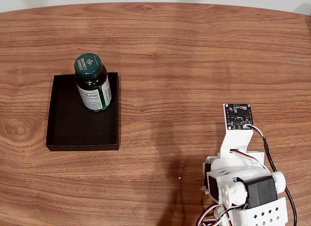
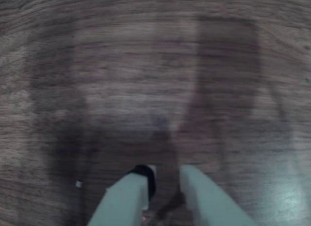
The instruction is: Pick up the pill bottle and place it in the black box.
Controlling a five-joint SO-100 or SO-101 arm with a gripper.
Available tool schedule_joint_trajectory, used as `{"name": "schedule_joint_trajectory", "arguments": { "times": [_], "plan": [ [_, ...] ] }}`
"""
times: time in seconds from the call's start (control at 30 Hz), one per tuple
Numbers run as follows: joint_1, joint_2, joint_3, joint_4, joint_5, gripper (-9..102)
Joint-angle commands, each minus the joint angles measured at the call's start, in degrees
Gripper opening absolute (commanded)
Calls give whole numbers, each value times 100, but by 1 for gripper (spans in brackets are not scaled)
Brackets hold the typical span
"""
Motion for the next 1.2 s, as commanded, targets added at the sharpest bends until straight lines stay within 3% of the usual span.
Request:
{"name": "schedule_joint_trajectory", "arguments": {
  "times": [0.0, 1.17],
  "plan": [
    [18, 18, -97, 1002, 9, 3],
    [18, 18, -97, 1002, 9, 3]
  ]
}}
